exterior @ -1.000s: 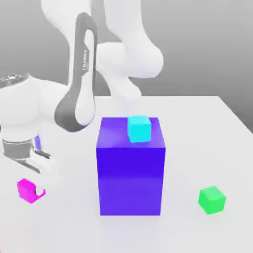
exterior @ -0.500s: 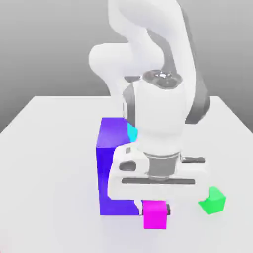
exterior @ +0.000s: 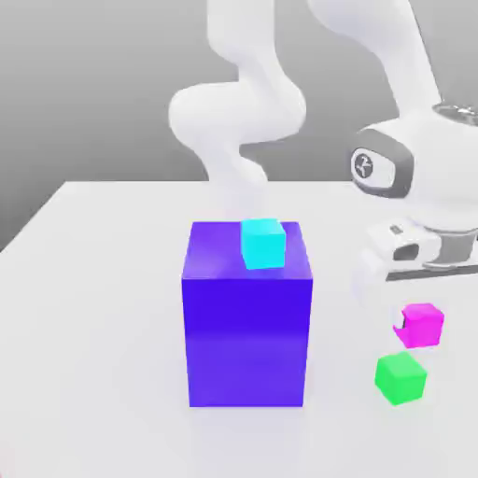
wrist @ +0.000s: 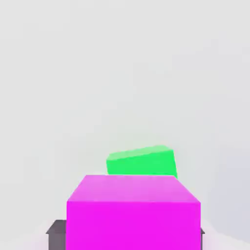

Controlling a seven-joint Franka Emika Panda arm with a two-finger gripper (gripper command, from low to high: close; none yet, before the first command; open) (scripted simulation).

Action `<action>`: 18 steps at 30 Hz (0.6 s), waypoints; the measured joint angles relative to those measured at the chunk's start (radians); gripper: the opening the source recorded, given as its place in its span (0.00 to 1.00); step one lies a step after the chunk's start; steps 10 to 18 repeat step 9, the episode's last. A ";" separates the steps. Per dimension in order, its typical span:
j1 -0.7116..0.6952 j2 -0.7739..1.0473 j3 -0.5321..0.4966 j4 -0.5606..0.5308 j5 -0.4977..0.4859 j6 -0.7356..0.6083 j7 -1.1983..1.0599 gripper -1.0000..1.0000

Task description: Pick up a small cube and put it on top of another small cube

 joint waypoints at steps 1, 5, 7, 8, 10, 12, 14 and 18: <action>0.010 0.033 -0.016 0.002 -0.025 0.030 0.018 1.00; 0.010 0.033 -0.016 0.002 -0.025 0.030 0.018 1.00; 0.016 0.050 -0.025 0.003 -0.037 0.045 0.027 1.00; 0.012 0.040 -0.020 0.002 -0.029 0.036 0.022 1.00; 0.008 0.017 -0.012 0.000 -0.011 0.015 0.008 1.00; 0.008 0.017 -0.012 0.000 -0.011 0.015 0.008 1.00; 0.008 0.017 -0.012 0.000 -0.011 0.015 0.008 1.00; 0.008 0.017 -0.012 0.000 -0.011 0.015 0.008 1.00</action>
